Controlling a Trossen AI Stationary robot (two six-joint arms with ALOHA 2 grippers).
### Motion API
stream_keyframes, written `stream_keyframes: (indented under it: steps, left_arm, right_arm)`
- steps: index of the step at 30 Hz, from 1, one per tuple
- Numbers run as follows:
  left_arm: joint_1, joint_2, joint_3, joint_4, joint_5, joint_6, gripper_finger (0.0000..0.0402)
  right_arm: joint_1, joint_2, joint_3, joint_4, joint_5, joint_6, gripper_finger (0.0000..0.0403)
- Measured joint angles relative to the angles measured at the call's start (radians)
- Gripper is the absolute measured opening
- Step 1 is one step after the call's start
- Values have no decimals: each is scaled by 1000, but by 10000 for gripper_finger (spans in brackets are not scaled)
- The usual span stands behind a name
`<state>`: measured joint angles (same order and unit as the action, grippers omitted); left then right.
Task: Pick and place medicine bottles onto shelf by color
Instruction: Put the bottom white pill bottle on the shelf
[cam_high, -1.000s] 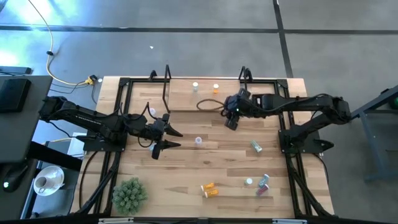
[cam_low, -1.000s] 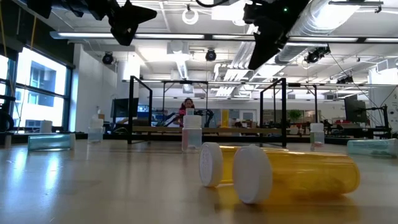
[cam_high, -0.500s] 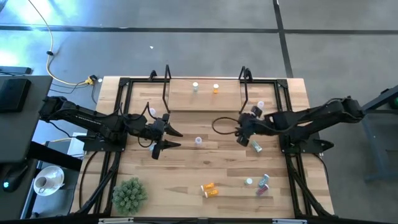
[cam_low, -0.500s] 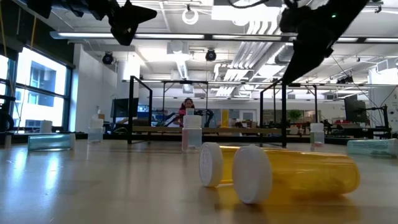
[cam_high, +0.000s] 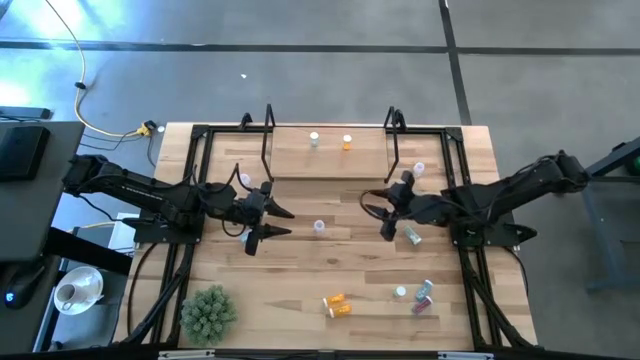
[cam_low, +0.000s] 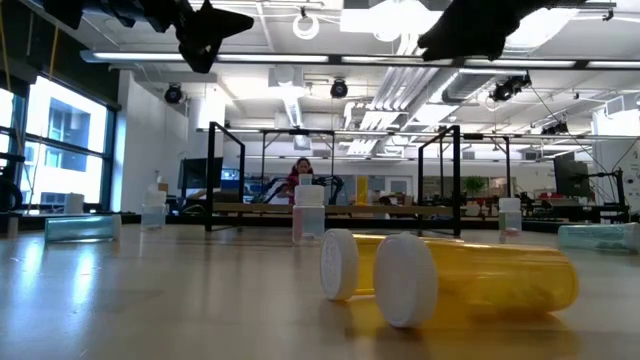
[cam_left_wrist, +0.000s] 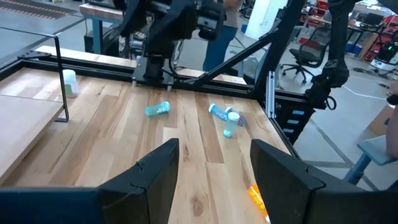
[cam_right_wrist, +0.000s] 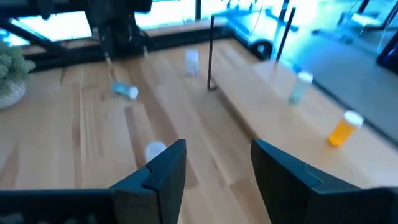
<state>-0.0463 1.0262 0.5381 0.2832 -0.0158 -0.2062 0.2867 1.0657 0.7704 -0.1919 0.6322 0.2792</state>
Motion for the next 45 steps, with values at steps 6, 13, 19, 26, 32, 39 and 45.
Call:
stream_keyframes:
  steps: [6, 13, 19, 26, 32, 39, 45]
  left_arm:
    - [0, 63, 0, 18, -29, -9, 188]
    - [0, 145, 55, 27, -148, -99, 188]
    - [0, 189, 210, -70, -146, 23, 188]
    - [0, 250, 442, -437, -153, 123, 188]
    - [0, 322, 516, -552, -161, 175, 191]
    - [0, 431, 516, -553, -166, 183, 214]
    - [0, 538, 515, -549, -241, 129, 225]
  right_arm:
    - [40, 0, 0, -12, 69, 9, 172]
    - [44, 0, 0, -16, 72, 8, 172]
    - [43, 0, 0, -36, 72, 8, 172]
    - [43, 0, 0, -36, 72, 8, 172]
    - [43, 1, 0, -36, 71, -16, 172]
    - [43, 1, 0, -36, 71, -18, 172]
    - [43, 1, 0, -36, 71, -18, 172]
